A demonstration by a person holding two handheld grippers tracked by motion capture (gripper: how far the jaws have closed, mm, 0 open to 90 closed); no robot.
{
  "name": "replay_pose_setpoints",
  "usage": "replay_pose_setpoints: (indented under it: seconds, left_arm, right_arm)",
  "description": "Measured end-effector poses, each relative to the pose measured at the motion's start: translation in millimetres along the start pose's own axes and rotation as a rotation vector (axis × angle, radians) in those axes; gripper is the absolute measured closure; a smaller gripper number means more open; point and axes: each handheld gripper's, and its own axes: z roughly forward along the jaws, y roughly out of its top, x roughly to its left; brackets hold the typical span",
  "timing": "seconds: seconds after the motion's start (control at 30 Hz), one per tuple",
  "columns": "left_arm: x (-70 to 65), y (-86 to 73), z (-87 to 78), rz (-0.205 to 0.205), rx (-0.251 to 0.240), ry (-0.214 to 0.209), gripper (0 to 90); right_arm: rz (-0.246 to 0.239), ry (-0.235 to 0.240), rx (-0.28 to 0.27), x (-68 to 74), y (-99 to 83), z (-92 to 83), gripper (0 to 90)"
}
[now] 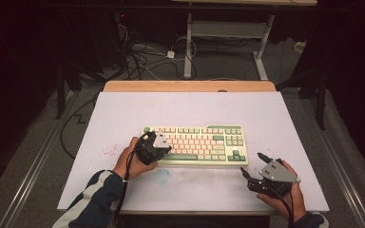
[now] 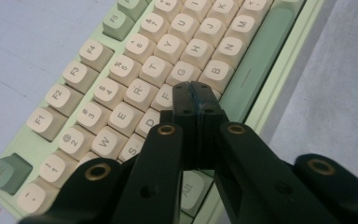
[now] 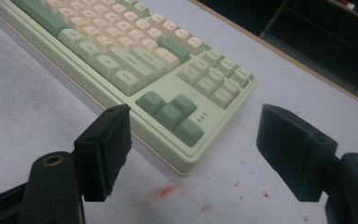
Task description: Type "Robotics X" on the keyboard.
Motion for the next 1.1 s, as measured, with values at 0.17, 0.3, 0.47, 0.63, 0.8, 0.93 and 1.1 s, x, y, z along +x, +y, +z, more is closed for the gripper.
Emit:
replay_pose_setpoints:
  seconds: [0.17,0.3,0.47,0.63,0.8,0.93,1.1]
  left_arm:
    - [2.2,-1.4,5.0,0.003,0.016,0.005,87.1]
    - [1.8,-1.3,6.9,0.007,0.015,0.0,87.1]
    - [1.6,-1.6,7.4,0.016,0.016,-0.001,87.0]
    - [1.6,-1.7,7.8,0.016,0.014,-0.003,86.9]
    - [1.7,-1.7,7.8,0.016,0.014,-0.003,86.9]
    - [1.3,-2.6,8.4,0.017,0.022,-0.002,86.9]
    - [1.7,-4.0,8.9,0.015,0.024,-0.002,86.9]
  right_arm:
    - [-0.007,-0.002,0.012,1.5,-1.5,-2.2,26.8]
    - [-0.008,-0.006,0.014,2.4,-2.4,-4.2,26.8]
    - [-0.014,-0.007,0.022,2.8,-4.3,-6.3,26.8]
    - [-0.017,-0.008,0.027,3.3,-4.8,-7.6,26.8]
    - [-0.023,-0.003,0.029,3.5,-4.9,-6.9,26.8]
    - [-0.026,-0.001,0.031,3.6,-5.1,-6.4,26.8]
    - [-0.031,0.0,0.039,3.7,-5.6,-5.6,26.8]
